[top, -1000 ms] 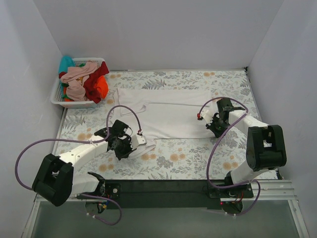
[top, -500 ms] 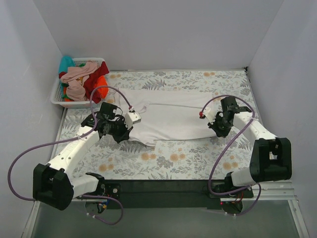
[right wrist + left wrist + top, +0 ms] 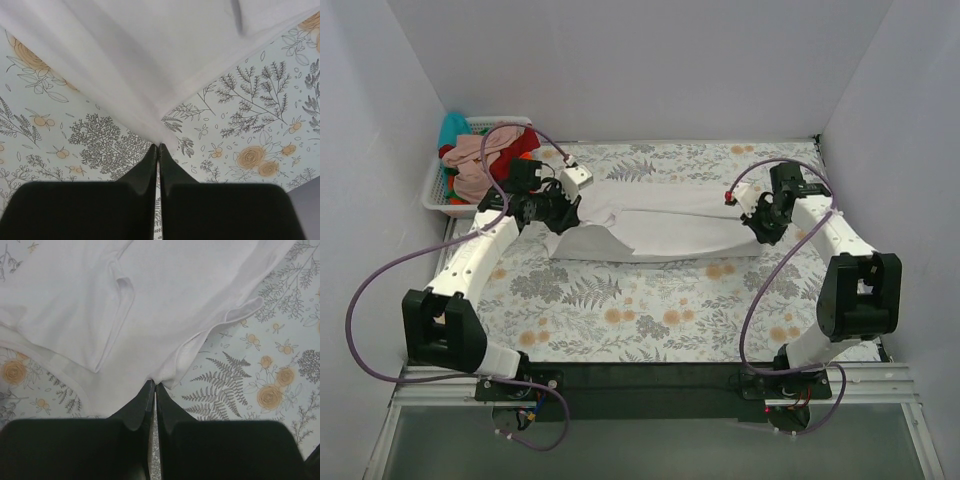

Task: Fold and stack the t-shirts
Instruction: Fold the tshirt

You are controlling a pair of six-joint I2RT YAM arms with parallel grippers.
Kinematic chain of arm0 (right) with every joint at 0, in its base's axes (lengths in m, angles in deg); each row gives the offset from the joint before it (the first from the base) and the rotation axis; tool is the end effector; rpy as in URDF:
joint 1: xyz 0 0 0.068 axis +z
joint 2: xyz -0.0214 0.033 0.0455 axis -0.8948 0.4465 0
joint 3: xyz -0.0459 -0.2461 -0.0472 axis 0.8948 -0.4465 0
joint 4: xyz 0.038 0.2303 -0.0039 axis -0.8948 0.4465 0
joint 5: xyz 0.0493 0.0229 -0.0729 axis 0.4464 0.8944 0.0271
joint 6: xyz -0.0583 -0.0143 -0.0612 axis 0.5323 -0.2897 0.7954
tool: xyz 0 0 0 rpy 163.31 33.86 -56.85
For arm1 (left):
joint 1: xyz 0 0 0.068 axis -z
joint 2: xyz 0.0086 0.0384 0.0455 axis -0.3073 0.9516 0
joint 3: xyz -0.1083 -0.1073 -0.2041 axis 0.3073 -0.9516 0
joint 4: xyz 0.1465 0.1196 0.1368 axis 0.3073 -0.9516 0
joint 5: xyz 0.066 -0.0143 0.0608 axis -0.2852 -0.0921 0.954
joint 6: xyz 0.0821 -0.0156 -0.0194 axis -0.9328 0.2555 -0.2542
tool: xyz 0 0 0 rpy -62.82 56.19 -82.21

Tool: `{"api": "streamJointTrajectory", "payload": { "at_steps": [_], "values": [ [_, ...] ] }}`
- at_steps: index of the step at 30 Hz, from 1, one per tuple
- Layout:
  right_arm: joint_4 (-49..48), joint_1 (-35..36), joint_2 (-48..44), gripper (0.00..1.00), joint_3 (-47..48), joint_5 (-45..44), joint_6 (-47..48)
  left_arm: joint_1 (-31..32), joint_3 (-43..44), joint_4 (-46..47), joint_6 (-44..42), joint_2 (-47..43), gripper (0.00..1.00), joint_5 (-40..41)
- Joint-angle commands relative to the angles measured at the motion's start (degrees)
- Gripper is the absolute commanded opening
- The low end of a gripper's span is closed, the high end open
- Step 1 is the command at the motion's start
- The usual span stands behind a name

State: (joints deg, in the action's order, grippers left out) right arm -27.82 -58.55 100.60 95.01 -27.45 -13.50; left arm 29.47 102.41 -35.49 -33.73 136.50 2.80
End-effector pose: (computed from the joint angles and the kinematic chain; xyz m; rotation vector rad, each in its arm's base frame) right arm 0.2971 0.0386 0.1973 -1.3014 2.3592 -0.0076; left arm 0.2734 -0.0937 0.2592 0.3288 2.4515 -0.7662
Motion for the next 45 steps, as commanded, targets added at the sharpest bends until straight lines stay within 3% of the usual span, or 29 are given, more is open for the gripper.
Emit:
{"api": "streamJointTrajectory", "payload": {
  "at_steps": [1,17,45],
  "values": [
    [1.2,-0.6,3.6,0.01,5.5,0.8,0.2,-0.8,4.6,4.4,1.3,3.7,0.00,1.3],
    [1.1,-1.2,18.9,0.01,20.1,-0.3,0.2,-2.4,16.1,11.0,0.9,20.4,0.00,6.1],
    [1.1,-1.3,28.6,0.01,29.1,-0.7,-1.3,-3.8,20.9,14.4,0.1,28.8,0.00,9.6]
  ]
}}
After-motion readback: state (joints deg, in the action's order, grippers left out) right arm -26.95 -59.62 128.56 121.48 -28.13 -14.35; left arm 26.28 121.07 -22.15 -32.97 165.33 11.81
